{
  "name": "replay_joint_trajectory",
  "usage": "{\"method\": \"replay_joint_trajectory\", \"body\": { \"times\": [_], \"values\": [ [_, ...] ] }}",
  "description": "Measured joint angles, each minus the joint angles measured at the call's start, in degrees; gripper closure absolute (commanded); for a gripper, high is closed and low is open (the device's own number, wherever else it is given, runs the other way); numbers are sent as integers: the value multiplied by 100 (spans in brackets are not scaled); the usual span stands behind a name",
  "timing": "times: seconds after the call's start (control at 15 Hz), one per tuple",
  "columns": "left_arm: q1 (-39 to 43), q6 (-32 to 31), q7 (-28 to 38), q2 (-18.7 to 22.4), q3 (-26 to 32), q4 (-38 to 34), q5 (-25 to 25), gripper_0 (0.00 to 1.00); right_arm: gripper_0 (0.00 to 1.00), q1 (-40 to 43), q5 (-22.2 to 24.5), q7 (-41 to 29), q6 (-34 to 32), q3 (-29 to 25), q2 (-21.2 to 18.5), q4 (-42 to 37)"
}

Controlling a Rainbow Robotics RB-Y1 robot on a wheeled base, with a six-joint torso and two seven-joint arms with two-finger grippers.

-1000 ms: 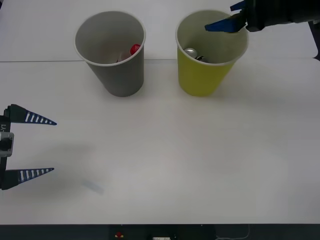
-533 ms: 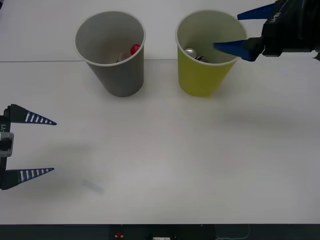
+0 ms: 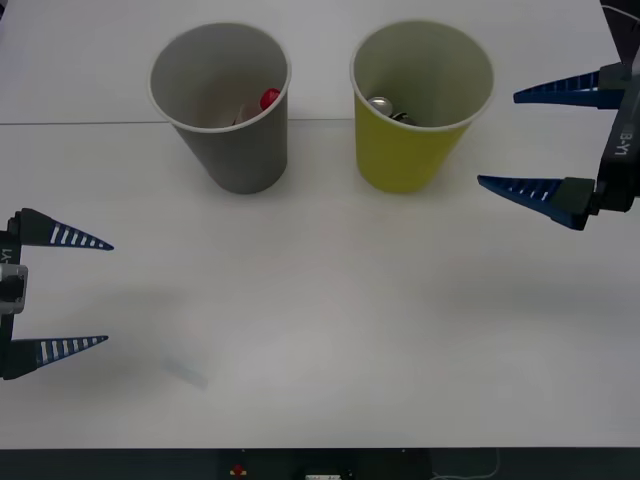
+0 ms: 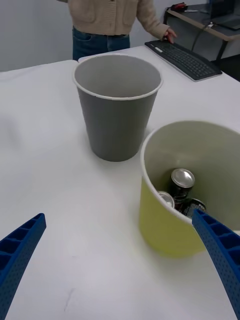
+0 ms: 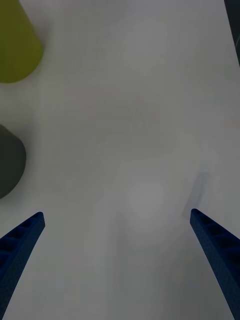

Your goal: Put the can into the green bin and the plastic bottle into the gray bin

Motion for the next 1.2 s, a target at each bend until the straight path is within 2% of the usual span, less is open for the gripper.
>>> {"method": "replay_joint_trajectory", "body": {
  "times": [0.27,0.53,0.87,1.2],
  "values": [
    [0,0,0,0,0,0,0,0,0,739,-574,933,-549,-559,0,60],
    [0,0,0,0,0,0,0,0,0,1336,-1217,2048,-649,-659,10,446],
    [0,0,0,0,0,0,0,0,0,1504,-1578,3114,-1267,-672,120,1238],
    [0,0,0,0,0,0,0,0,0,1542,-1766,3896,-1812,-673,167,1999]
  ]
}}
